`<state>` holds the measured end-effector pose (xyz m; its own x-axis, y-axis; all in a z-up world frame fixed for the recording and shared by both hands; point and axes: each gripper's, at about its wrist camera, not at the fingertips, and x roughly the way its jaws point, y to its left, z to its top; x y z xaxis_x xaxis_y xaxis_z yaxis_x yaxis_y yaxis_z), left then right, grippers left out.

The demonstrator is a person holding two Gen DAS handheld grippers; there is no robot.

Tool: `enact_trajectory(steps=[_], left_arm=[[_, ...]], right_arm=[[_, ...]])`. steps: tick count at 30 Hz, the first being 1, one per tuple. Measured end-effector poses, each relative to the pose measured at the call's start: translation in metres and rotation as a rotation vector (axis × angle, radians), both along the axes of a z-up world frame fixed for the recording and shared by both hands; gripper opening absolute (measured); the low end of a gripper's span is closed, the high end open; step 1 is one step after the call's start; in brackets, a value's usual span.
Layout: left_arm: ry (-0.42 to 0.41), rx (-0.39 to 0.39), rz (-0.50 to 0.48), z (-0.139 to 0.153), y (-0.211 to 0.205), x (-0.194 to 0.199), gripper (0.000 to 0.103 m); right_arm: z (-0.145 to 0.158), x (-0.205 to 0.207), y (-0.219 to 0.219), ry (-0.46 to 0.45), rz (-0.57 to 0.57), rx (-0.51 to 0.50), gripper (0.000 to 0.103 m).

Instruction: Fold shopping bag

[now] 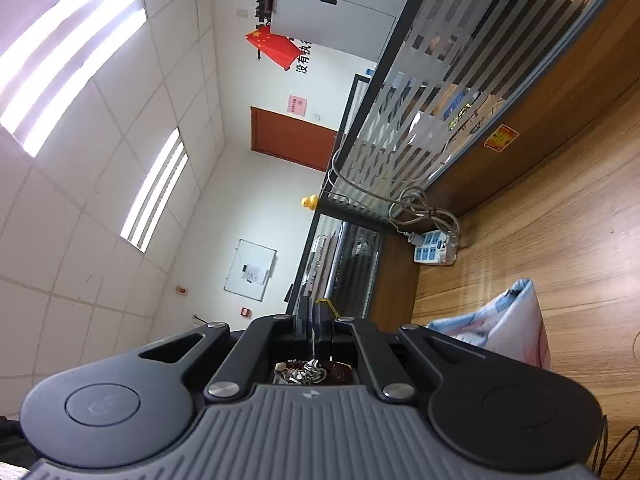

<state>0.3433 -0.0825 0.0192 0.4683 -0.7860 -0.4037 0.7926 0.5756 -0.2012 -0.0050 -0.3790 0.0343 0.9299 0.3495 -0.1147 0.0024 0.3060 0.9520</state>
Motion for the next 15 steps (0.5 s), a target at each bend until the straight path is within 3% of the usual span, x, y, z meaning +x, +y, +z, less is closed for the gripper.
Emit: enact_trajectory(steps=[6,15], left_arm=[[-0.005,-0.020,0.000,0.000,0.003,-0.001,0.026],[0.012,-0.111,-0.020,0.006,0.014,-0.007,0.025]], right_arm=[[-0.005,-0.003,0.000,0.009,-0.016,0.011,0.001],[0.002,-0.004,-0.007,0.003,0.005,-0.022,0.001]])
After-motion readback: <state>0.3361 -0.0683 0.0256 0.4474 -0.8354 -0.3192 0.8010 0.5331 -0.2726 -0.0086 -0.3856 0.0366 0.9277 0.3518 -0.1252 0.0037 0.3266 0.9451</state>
